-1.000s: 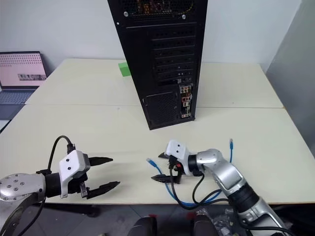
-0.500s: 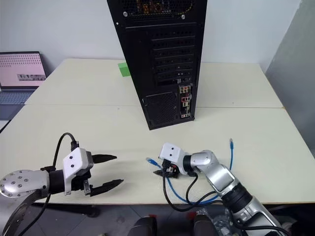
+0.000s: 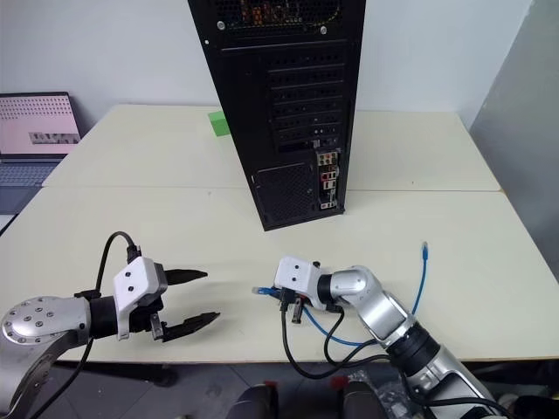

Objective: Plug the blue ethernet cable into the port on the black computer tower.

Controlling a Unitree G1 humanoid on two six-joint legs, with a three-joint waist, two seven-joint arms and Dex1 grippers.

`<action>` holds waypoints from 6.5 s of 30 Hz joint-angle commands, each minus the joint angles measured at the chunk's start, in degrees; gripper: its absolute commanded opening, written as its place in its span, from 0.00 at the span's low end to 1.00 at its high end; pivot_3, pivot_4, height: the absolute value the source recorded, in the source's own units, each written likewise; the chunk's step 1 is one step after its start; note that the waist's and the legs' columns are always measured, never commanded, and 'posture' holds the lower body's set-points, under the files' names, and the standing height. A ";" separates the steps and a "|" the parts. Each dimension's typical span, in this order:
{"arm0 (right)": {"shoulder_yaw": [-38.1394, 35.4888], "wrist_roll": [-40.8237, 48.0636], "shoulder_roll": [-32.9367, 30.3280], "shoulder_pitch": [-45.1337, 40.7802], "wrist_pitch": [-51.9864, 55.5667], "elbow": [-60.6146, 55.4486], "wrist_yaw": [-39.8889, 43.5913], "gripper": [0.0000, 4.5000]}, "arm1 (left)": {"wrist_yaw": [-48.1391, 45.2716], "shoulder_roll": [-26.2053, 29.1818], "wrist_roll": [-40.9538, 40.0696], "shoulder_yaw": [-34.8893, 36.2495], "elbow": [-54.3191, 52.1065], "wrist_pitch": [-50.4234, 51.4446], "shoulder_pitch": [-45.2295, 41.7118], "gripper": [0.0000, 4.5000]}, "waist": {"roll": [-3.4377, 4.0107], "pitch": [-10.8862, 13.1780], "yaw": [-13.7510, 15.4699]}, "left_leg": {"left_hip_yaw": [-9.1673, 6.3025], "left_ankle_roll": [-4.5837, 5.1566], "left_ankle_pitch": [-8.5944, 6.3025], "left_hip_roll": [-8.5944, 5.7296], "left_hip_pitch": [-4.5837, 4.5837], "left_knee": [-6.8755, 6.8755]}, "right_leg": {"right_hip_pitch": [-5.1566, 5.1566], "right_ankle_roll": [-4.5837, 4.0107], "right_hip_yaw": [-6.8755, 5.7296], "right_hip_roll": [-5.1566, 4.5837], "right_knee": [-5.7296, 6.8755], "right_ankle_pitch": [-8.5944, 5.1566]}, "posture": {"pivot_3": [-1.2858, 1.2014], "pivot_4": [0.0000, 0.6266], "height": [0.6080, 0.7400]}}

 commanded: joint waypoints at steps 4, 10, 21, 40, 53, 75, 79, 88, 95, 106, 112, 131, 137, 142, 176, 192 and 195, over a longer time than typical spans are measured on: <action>-1.81 0.06 -2.98 -2.23 -0.98 -5.17 3.93 0.02 | 0.01 -0.04 0.42 -1.18 0.61 0.01 -1.14 1.00 | 0.00 0.00 0.01 | 0.00 0.00 0.00 0.00 -0.02 0.00 | 0.00 0.00 0.00 -0.01 -0.01 0.00 | 0.52 0.24 1.00; -3.92 1.48 -5.73 -4.24 0.61 -8.95 7.43 0.01 | -0.45 -0.51 1.34 -6.14 1.65 -0.18 -5.39 1.00 | 0.00 0.00 0.02 | -0.01 0.00 0.00 0.00 -0.02 0.00 | 0.00 0.00 -0.01 0.00 0.00 0.00 | 0.52 0.24 1.00; -4.07 1.46 -6.55 -4.12 2.97 -12.38 7.61 0.01 | -2.16 -5.63 3.56 -16.71 9.57 -1.63 -18.06 1.00 | -0.01 0.00 0.04 | -0.02 0.00 0.00 -0.01 -0.04 0.01 | 0.00 0.00 -0.05 0.01 0.01 0.00 | 0.52 0.24 1.00; -4.65 1.86 -6.72 -3.35 4.92 -14.38 6.58 0.01 | -8.60 -10.17 6.51 -20.55 21.37 -10.38 -25.36 0.50 | -0.01 0.00 -0.02 | -0.05 0.00 0.00 -0.02 -0.06 0.02 | -0.01 0.00 -0.07 0.02 0.03 0.01 | 0.52 0.24 1.00; -4.09 1.68 -7.38 -3.10 4.62 -14.47 6.78 0.01 | -9.20 -11.42 8.07 -21.02 22.89 -12.74 -26.29 0.00 | -0.01 0.00 -0.03 | -0.06 0.00 0.00 -0.02 -0.06 0.02 | -0.01 0.00 -0.07 0.02 0.04 0.01 | 0.52 0.24 1.00; -3.50 1.34 -8.15 -2.74 2.99 -13.52 7.59 0.01 | -8.82 -12.45 5.50 -20.24 19.89 -10.29 -25.85 0.54 | -0.01 0.00 -0.01 | -0.06 0.00 0.00 -0.02 -0.06 0.02 | -0.01 0.01 -0.07 0.02 0.04 0.01 | 0.52 0.24 1.00; -3.56 1.35 -8.25 -2.49 2.69 -13.52 7.72 0.01 | -9.67 -12.59 5.32 -20.45 19.90 -10.27 -25.95 0.54 | -0.01 0.00 -0.02 | -0.06 0.00 0.00 -0.02 -0.06 0.02 | -0.01 0.01 -0.07 0.02 0.03 0.01 | 0.52 0.24 1.00; -3.50 1.13 -8.17 -2.45 2.23 -13.39 7.79 0.01 | -10.57 -12.64 6.74 -21.11 21.16 -11.42 -26.36 0.16 | -0.01 0.00 -0.01 | -0.06 0.00 0.00 -0.02 -0.06 0.03 | -0.01 0.01 -0.07 0.02 0.04 0.01 | 0.52 0.24 1.00; -3.00 1.82 -9.45 -2.26 -0.05 -12.93 10.34 0.01 | -11.11 -12.76 7.90 -21.88 21.41 -13.56 -26.17 0.07 | -0.01 0.00 -0.01 | -0.06 0.00 0.00 -0.02 -0.06 0.02 | -0.01 0.01 -0.07 0.02 0.03 0.01 | 0.52 0.24 1.00; -10.61 7.76 -16.23 -2.67 0.21 -10.94 17.30 0.72 | -9.11 -14.30 14.76 -23.31 25.41 -28.79 -25.78 0.07 | -0.01 0.00 0.07 | -0.05 0.00 0.00 -0.03 -0.06 0.03 | 0.00 0.00 -0.07 0.01 0.03 0.01 | 0.52 0.24 1.00; -17.89 18.57 -16.57 -0.07 14.37 -14.03 17.26 0.83 | -2.34 -14.72 25.59 -23.61 34.11 -55.45 -27.45 0.07 | -0.01 0.00 0.05 | -0.06 0.00 0.00 -0.03 -0.04 0.04 | 0.03 -0.01 -0.07 0.00 0.02 0.02 | 0.52 0.24 1.00; -21.00 32.32 -4.25 0.95 31.65 -15.49 5.17 0.83 | 26.56 -15.31 46.92 -22.31 50.01 -91.87 -32.47 0.07 | 0.00 -0.01 0.05 | -0.06 0.00 0.00 -0.05 -0.05 0.04 | 0.02 0.05 -0.08 -0.01 0.06 0.05 | 0.52 0.24 1.00; -21.99 34.21 -2.61 0.12 32.72 -14.46 3.95 0.72 | 28.80 -14.89 48.23 -23.14 48.48 -91.52 -31.76 0.07 | 0.00 -0.01 0.06 | -0.06 0.00 0.00 -0.05 -0.06 0.04 | 0.03 0.05 -0.09 -0.01 0.06 0.05 | 0.52 0.24 1.00; -22.42 35.41 -2.09 -0.44 33.07 -13.88 3.40 0.39 | 29.89 -14.63 48.54 -23.71 47.58 -91.44 -31.67 0.07 | 0.00 -0.01 0.06 | -0.06 0.00 0.00 -0.05 -0.06 0.04 | 0.03 0.06 -0.09 -0.01 0.06 0.05 | 0.52 0.24 1.00; -30.67 28.70 -6.49 1.36 29.14 -22.97 -14.56 0.00 | 28.23 -22.85 6.97 -21.07 11.33 -13.58 -21.01 1.00 | -0.01 -0.01 0.05 | -0.10 0.00 0.00 -0.06 -0.10 0.07 | 0.04 0.09 -0.09 -0.02 0.06 0.05 | 0.52 0.24 1.00; -29.65 16.57 11.17 -1.32 25.25 -20.69 -39.63 0.00 | 41.94 -35.60 9.93 -19.40 3.50 3.91 -25.92 1.00 | -0.01 -0.02 -0.01 | -0.11 -0.02 0.01 -0.07 -0.08 0.06 | 0.02 0.07 -0.06 0.00 0.07 0.06 | 0.52 0.24 1.00; -30.04 15.45 12.64 -1.90 23.93 -19.06 -41.47 0.00 | 41.72 -36.00 10.21 -19.49 3.45 4.16 -26.19 1.00 | -0.01 -0.02 0.01 | -0.10 -0.02 0.01 -0.07 -0.08 0.05 | 0.02 0.07 -0.06 0.00 0.06 0.06 | 0.52 0.24 1.00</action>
